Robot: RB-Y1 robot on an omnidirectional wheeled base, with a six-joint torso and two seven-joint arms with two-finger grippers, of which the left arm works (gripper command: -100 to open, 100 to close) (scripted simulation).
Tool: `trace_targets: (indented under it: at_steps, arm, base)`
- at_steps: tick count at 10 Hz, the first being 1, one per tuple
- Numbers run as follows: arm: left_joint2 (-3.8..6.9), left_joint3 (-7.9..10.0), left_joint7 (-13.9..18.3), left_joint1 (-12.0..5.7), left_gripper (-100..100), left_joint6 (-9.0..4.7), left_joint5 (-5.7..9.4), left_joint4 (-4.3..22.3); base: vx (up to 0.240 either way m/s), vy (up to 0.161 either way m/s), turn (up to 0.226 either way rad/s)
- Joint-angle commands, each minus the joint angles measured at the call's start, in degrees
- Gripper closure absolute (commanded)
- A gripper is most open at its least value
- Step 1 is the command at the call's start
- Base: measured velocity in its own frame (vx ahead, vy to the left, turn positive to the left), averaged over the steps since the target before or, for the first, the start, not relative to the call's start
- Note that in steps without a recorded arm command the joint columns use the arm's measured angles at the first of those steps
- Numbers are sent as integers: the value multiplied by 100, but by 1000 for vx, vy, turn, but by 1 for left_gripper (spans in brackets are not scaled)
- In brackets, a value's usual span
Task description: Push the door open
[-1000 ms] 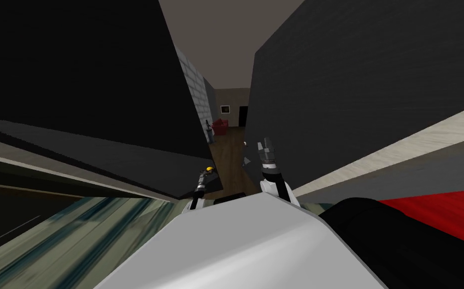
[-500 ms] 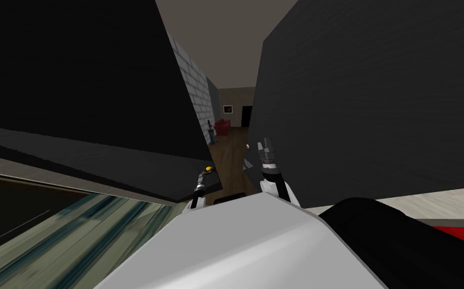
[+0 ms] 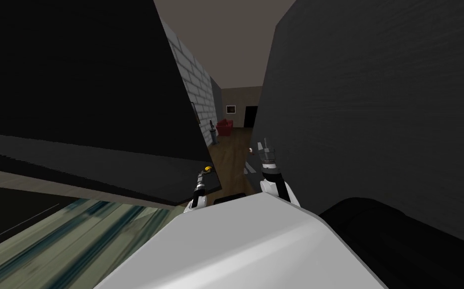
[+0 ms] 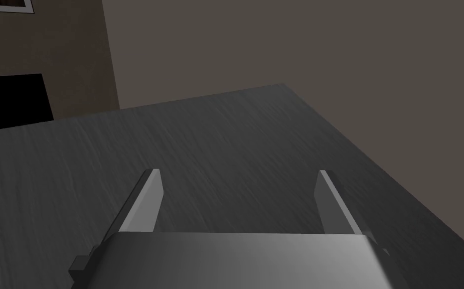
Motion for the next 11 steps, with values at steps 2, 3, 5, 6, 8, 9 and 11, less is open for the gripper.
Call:
trace_targets:
  at_steps: [2, 3, 5, 6, 8, 9, 11]
  arm:
    - [-103, 180, -156, -77, 100, -17, 87, 16]
    - [-157, 225, -201, -91, 100, -12, 110, 29]
    - [-298, 324, -299, -123, 100, -3, 160, 58]
    - [-357, 358, -334, -134, 100, 0, 178, 68]
    - [-105, 571, -361, -156, 100, -9, 179, 97]
    - [-66, 635, -372, -173, 100, -14, 176, 110]
    - [-49, 669, -378, -182, 100, -16, 174, 117]
  base:
    - [194, -70, 93]
    - [175, -45, 69]
    - [198, -58, 90]
    - [173, -58, 72]
    - [101, 16, 39]
    - [179, 67, 57]
    - [116, 32, 15]
